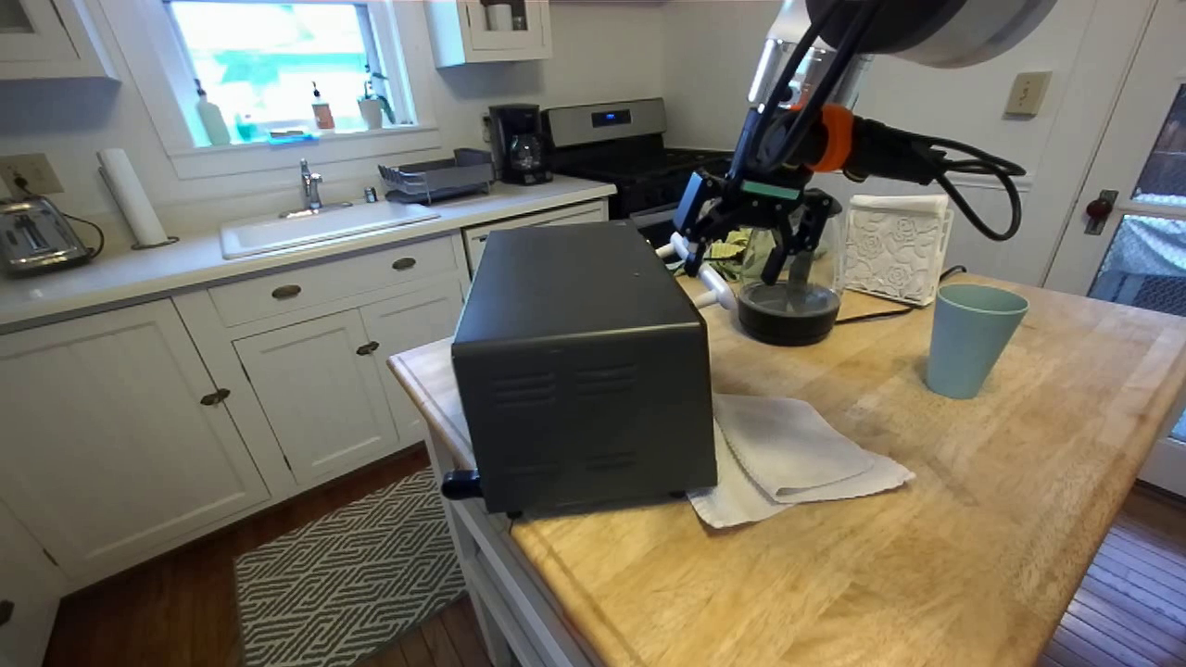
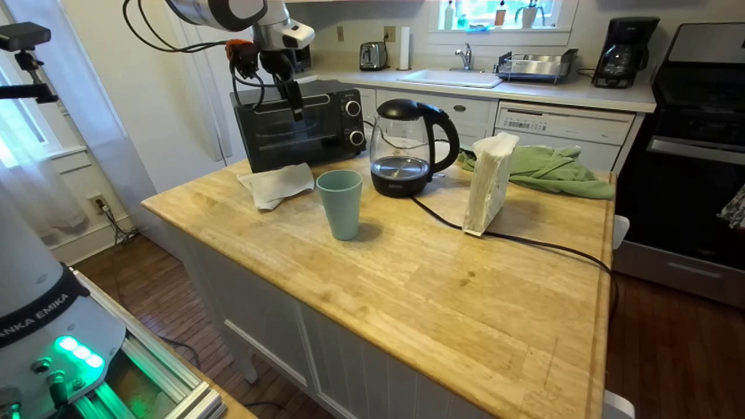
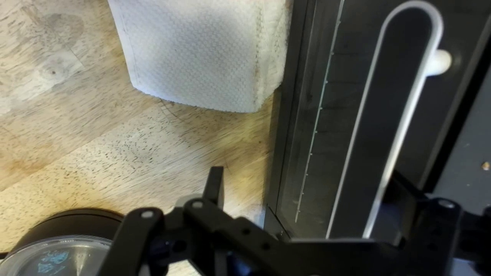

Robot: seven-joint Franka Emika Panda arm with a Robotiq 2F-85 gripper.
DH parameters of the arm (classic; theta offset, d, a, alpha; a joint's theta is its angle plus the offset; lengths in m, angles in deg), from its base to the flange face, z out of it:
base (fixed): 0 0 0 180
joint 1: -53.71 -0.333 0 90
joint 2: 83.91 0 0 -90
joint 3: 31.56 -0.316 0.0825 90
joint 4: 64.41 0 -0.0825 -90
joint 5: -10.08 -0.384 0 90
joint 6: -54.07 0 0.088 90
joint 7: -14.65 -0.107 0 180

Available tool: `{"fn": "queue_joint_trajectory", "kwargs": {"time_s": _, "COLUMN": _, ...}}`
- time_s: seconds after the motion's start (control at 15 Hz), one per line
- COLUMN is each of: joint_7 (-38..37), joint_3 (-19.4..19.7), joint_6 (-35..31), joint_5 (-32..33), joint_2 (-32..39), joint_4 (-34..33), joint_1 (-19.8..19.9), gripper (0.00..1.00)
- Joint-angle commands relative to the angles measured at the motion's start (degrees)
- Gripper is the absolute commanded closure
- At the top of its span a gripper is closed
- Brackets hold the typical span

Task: Open the toaster oven door

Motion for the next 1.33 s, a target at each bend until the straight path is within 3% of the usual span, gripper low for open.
{"fn": "queue_joint_trajectory", "kwargs": {"time_s": 0.0, "joint_7": -0.74, "joint_3": 1.3, "joint_6": 1.21, "joint_5": -0.08, "joint_2": 0.12, "joint_4": -0.97, "joint_1": 0.3, "gripper": 0.0}}
{"fn": "queue_joint_trajectory", "kwargs": {"time_s": 0.8, "joint_7": 1.49, "joint_3": 4.6, "joint_6": 4.89, "joint_5": -6.85, "joint_2": -1.56, "joint_4": 2.44, "joint_1": 3.08, "gripper": 0.0}}
{"fn": "queue_joint_trajectory", "kwargs": {"time_s": 1.07, "joint_7": 8.68, "joint_3": 5.44, "joint_6": 5.9, "joint_5": -13.88, "joint_2": -2.26, "joint_4": 4.59, "joint_1": 4.91, "gripper": 0.0}}
{"fn": "queue_joint_trajectory", "kwargs": {"time_s": 1.27, "joint_7": 20.05, "joint_3": 6.07, "joint_6": 5.94, "joint_5": -22.56, "joint_2": -1.87, "joint_4": 6.29, "joint_1": 6.82, "gripper": 0.0}}
